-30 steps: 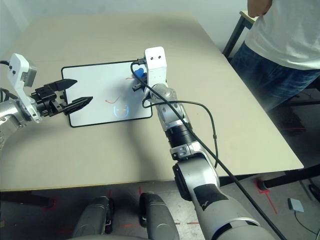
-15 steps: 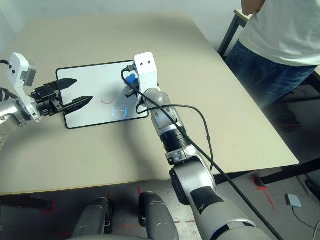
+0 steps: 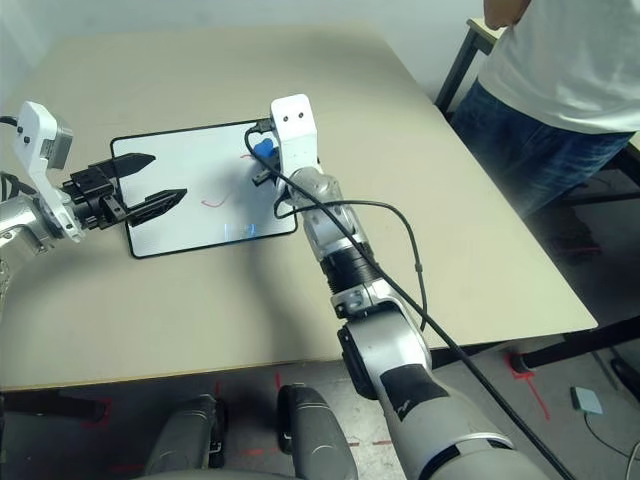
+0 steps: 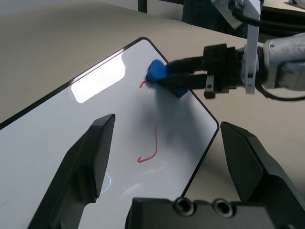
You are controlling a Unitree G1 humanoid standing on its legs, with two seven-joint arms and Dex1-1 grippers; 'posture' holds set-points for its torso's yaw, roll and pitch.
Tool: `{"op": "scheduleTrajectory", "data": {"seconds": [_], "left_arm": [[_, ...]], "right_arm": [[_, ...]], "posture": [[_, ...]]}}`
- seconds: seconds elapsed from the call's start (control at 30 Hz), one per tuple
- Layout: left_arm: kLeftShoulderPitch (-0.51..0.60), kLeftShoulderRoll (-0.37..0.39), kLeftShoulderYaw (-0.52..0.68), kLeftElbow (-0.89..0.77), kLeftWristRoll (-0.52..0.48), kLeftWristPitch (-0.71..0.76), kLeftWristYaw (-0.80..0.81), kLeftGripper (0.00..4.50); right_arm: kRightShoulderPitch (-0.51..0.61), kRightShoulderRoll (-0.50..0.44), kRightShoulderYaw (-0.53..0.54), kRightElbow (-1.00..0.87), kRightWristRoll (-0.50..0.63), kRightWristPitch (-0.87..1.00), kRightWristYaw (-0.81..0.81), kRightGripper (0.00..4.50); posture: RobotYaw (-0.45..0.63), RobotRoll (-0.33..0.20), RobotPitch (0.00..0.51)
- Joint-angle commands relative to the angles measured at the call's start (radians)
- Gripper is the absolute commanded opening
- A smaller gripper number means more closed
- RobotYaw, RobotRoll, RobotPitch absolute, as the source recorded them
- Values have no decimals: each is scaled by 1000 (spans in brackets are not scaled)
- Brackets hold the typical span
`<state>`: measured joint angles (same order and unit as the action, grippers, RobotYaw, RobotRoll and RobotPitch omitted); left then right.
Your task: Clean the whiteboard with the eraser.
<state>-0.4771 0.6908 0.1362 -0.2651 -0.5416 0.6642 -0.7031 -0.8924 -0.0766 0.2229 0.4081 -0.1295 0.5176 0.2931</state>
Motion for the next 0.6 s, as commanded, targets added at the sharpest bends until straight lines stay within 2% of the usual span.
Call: {"op": "scheduleTrajectory", "data": {"seconds": [0.03,0.23,0.6], "left_arm": [[11,3,-2,-16,1,13,4,4500],[15,2,0,-24,-2,19,7,4500],[19,0,1,-20,0,14,7,4500]], "right_arm": [[61,22,72,2,-14,84,51,818],[64,19,83,-21,-24,108,57,818],[-105,-50,-35,182,-21,-3,-21,817]], "posture": [[133,0,131],[134,0,134],[130,0,132]]}}
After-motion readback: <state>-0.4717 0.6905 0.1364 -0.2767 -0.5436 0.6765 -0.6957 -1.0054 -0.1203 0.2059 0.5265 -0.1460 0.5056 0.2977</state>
